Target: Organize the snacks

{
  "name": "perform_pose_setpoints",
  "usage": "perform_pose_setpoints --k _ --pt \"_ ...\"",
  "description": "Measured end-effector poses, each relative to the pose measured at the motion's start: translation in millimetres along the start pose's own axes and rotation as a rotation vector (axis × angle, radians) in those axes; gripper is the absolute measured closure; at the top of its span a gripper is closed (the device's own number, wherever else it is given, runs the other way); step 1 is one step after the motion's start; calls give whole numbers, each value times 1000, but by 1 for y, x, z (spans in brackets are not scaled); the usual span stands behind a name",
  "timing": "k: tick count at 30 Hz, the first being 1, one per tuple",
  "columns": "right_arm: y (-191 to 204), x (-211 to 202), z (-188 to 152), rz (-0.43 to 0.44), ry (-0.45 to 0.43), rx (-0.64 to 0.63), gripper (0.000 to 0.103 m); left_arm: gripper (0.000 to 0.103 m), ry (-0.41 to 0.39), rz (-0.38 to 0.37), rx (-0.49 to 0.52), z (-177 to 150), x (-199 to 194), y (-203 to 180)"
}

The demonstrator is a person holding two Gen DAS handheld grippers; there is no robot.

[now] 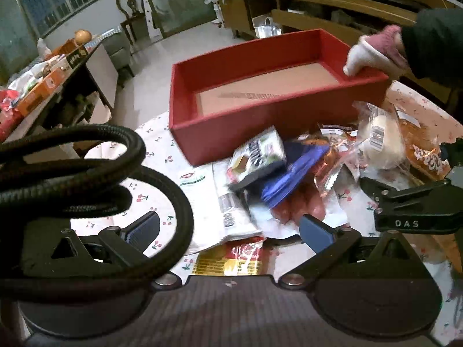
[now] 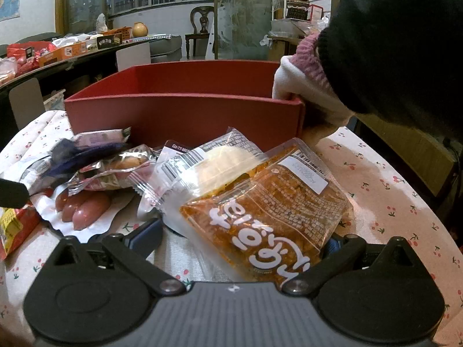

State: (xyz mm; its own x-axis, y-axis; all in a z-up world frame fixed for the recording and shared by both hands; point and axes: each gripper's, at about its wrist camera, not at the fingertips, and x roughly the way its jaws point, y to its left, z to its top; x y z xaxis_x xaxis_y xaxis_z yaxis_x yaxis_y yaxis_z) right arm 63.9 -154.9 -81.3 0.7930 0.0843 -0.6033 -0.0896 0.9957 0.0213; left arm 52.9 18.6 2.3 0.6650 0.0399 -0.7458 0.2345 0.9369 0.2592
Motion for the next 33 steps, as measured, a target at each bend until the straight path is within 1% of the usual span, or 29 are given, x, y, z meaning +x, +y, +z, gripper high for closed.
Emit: perform_pose_setpoints --k 2,4,7,13,17,18,22,29,33 --pt "1 -3 -2 6 -2 -3 0 0 -22 5 1 1 -3 -2" --pt "3 -4 -4 -6 -2 -9 0 0 -39 12 3 0 -5 -4" --pt "2 -3 -3 -5 -1 -7 0 0 -45 -11 -11 1 -5 -5" --pt "3 -2 -3 -5 -1 -6 0 0 -42 -19 -61 8 -6 1" --pt "4 -1 -4 -5 -1 -6 0 0 -68 -2 -81 5 -14 6" --pt "4 -1 -5 -5 -1 -6 0 0 -63 -8 -90 4 -15 6" --pt "4 -1 -5 -5 -2 -6 0 0 -41 -93 -154 6 -19 4" --pt "8 0 -4 -11 1 -3 0 0 -86 -103 -197 4 -33 -5" --pt "11 6 2 -23 17 39 0 0 -72 -95 -164 2 -29 -12"
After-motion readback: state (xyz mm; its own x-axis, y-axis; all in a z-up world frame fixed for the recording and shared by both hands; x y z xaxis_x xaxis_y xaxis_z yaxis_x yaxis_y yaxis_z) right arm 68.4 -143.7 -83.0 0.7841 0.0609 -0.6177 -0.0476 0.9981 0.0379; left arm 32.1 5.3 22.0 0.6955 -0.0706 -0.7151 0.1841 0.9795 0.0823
